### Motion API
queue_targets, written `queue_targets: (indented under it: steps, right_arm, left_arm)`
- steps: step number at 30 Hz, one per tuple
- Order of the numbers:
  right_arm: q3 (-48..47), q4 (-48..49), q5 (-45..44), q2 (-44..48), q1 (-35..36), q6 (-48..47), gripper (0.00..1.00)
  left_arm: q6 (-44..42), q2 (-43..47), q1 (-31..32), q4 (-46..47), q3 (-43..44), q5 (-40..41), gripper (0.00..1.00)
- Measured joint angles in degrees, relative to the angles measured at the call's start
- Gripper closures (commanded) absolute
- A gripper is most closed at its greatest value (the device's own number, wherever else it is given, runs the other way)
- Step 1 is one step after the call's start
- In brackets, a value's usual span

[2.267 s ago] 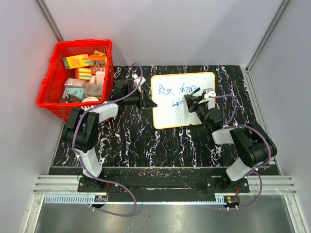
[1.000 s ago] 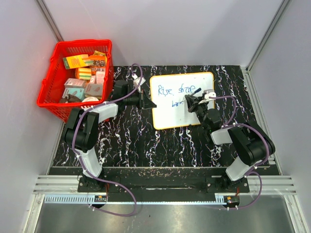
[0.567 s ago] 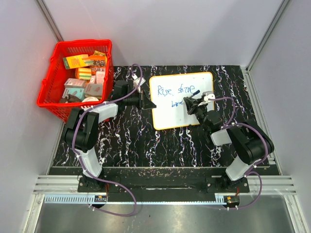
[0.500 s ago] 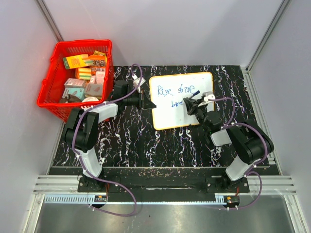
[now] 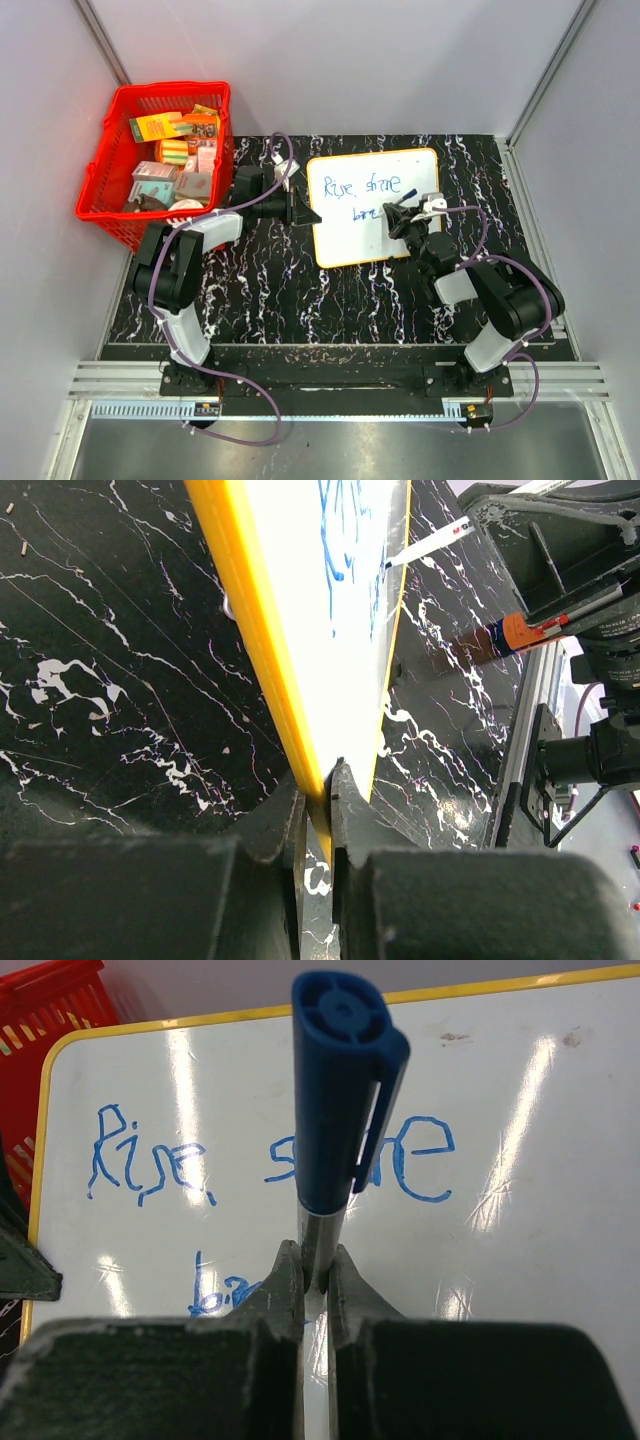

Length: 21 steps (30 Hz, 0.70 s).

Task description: Write a sentence on the whiteboard

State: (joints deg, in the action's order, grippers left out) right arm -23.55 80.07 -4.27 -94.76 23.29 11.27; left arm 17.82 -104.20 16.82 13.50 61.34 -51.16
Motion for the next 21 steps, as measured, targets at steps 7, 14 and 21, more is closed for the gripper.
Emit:
queue_targets:
  steps: [7, 14, 21]
  right_arm:
    - [-0.8, -2.8, 0.9, 1.8, 0.0, -0.5, 1.0]
    - [-3.7, -3.4, 0.9, 1.9, 0.0, -0.9, 1.0]
    - [-5.0, -3.5, 0.9, 1.8, 0.0, -0.9, 1.0]
  left_arm:
    - [-0.7, 0.0, 0.0, 0.0, 0.0, -0.1, 1.0]
    - [-1.6, 0.0, 0.0, 0.0, 0.0, -0.3, 1.0]
    - [-1.8, 0.0, 0.2, -0.1, 0.0, -0.3, 1.0]
